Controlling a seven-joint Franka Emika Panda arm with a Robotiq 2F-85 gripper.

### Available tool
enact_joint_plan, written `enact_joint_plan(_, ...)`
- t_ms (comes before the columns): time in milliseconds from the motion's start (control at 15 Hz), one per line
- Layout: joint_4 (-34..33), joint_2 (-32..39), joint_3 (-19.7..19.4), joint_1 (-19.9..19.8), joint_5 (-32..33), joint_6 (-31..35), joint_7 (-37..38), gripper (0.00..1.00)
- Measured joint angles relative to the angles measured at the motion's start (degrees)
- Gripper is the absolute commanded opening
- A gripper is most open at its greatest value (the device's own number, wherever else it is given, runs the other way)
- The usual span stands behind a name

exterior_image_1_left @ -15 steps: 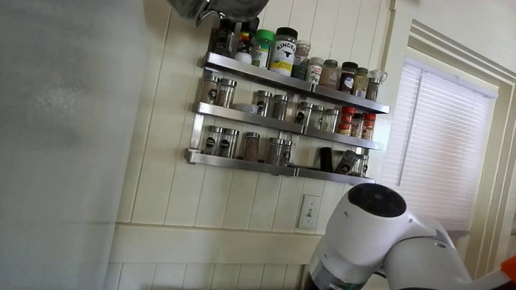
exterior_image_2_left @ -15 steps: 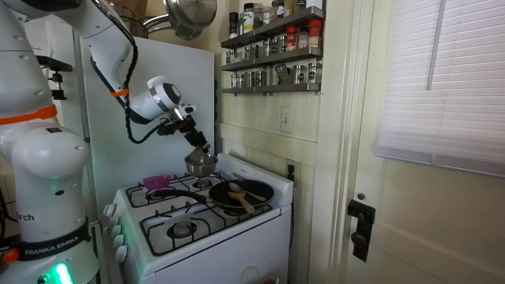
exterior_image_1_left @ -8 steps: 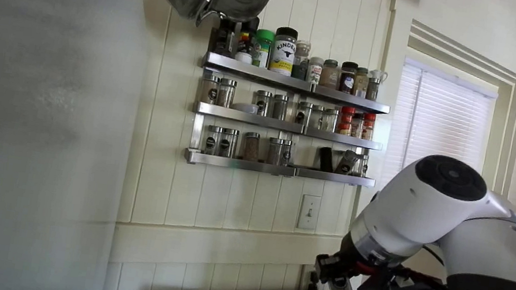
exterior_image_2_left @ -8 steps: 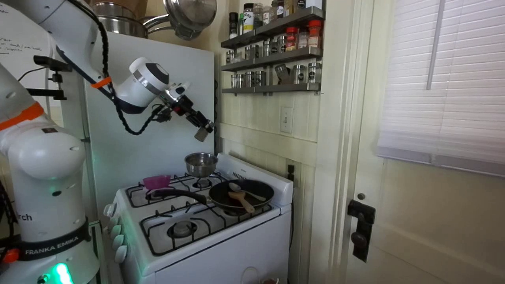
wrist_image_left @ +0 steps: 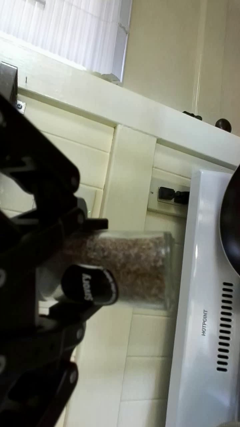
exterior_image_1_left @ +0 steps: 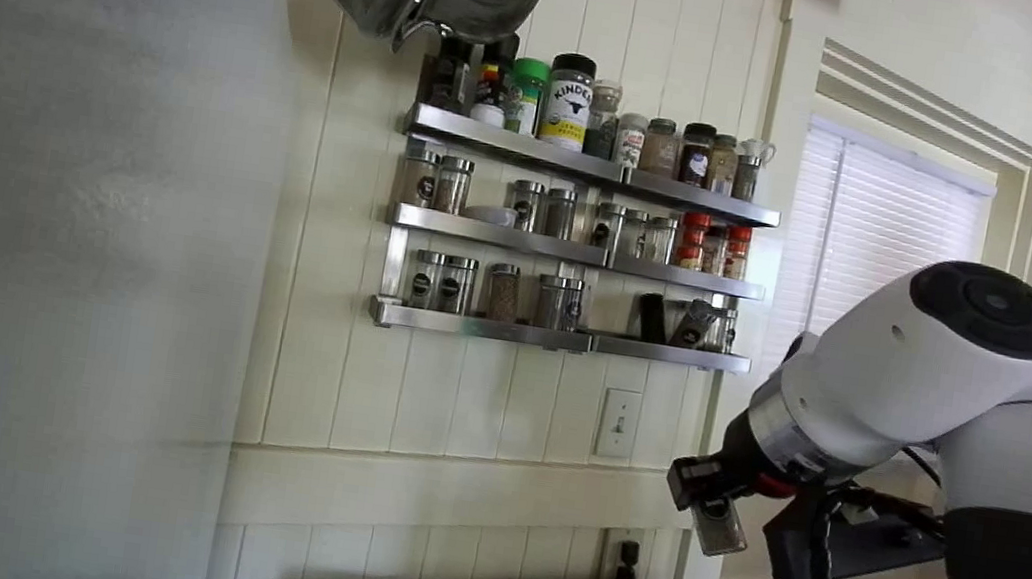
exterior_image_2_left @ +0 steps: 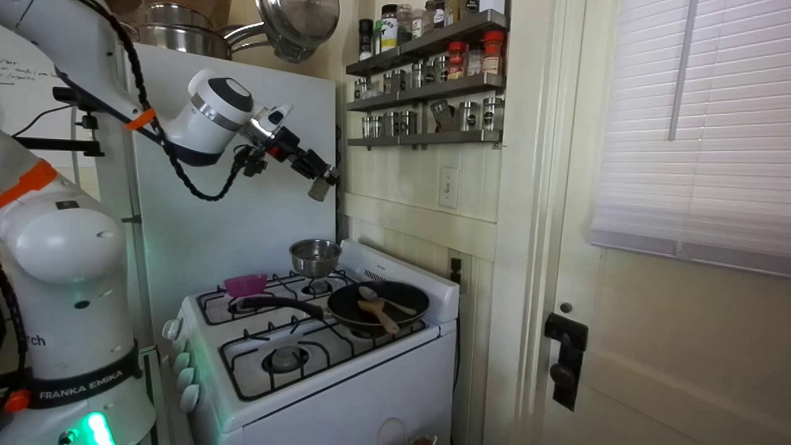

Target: Put the spice bottle on the shelf

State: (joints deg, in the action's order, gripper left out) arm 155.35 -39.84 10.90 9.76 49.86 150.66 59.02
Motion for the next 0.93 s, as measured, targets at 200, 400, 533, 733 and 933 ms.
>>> enact_joint_plan(200, -0.03, 0.28, 0.70, -0.52, -0.12, 0.01, 0.03, 0.23)
enact_joint_plan(400, -1.31, 0.23, 2.98, -3.17, 1.17, -0.06, 0.75, 0.23)
enact_joint_plan(533, -4.89, 0.14, 5.19, -7.00, 5.55, -0.07, 3.01, 0.23)
enact_joint_plan(733, -11.78, 0.43, 7.85, -13.10, 11.76, -0.08, 5.37, 0.23)
enact_joint_plan(933, -18.63, 2.28, 11.19, -18.95, 17.93, -0.07, 9.32, 0.23)
